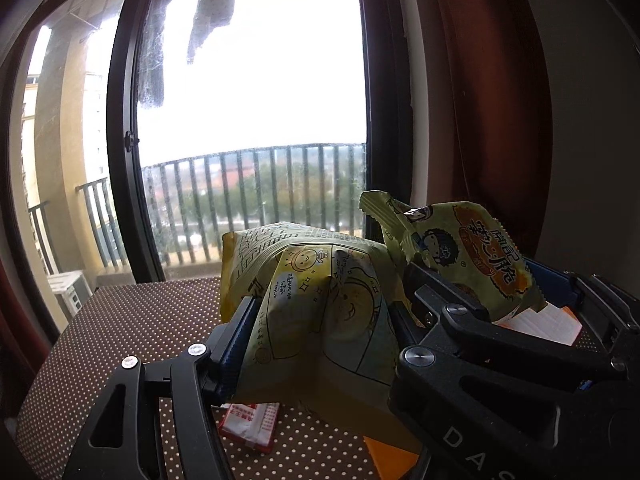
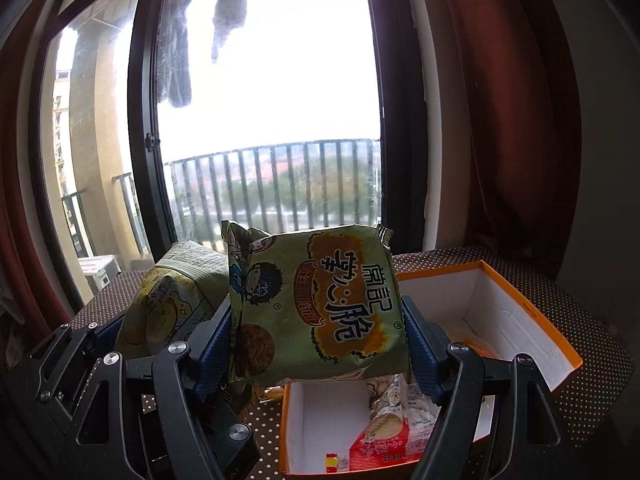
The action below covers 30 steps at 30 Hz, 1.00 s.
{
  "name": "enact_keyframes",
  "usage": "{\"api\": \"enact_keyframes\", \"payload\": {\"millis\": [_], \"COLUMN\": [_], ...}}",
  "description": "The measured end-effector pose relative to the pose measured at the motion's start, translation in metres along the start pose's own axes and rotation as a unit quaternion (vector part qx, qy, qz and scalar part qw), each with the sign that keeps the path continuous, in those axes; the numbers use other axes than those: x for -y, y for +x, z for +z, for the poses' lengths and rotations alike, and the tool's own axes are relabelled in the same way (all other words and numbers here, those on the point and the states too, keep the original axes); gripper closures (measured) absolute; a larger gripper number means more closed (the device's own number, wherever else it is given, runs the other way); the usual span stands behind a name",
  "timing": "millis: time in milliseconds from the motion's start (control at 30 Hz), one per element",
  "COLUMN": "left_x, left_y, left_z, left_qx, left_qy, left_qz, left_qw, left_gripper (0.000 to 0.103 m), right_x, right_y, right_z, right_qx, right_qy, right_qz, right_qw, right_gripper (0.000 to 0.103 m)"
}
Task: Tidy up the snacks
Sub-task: 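Carry both chip bags into the shoebox and open both tools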
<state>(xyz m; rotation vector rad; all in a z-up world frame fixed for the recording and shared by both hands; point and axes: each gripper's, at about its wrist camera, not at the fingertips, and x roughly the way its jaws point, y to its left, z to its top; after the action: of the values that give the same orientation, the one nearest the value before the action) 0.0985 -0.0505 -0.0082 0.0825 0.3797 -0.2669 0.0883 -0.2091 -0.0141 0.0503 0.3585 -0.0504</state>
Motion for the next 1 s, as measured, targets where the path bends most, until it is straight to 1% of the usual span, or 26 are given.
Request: {"api": "enact_keyframes", "payload": {"millis": [367,500,667,900,1000], "left_x": [0.020,0.029,0.045,0.065,0.073], "left_y": [0.043,0.064,0.083,0.114,0.122], "left_z": [0.011,0.014,0.016,0.015,0.012], "left_qx": [-0.015,-0.030,-0.041,-0.073,-0.088], "left_qy": [0.014,0.010,0.034,0.065,0.070], "left_qz": [-0.029,-0.039,-0.043,-0.055,-0.066], "left_qw": [0.9994,0.9987,0.9977,0.9937,0.9914], "left_gripper": [0.036,0.036,0.036,0.036,0.036], "right_x": [0.050,0.065,0.088,0.119,0.131], "right_y": [0.011,0.020,0.028,0.044,0.050], "right_z": [0.005,0.005,0.002,-0.005,-0.009], "right_qx": [-0.010,-0.022,-0.030,-0.052,-0.061], "right_qy": [0.012,0.021,0.040,0.065,0.077], "right_qz": [-0.029,-0.036,-0.042,-0.053,-0.061], "right_qw": [0.999,0.999,0.998,0.995,0.993], "right_gripper": [0.025,0.025,0.025,0.025,0.025]}}
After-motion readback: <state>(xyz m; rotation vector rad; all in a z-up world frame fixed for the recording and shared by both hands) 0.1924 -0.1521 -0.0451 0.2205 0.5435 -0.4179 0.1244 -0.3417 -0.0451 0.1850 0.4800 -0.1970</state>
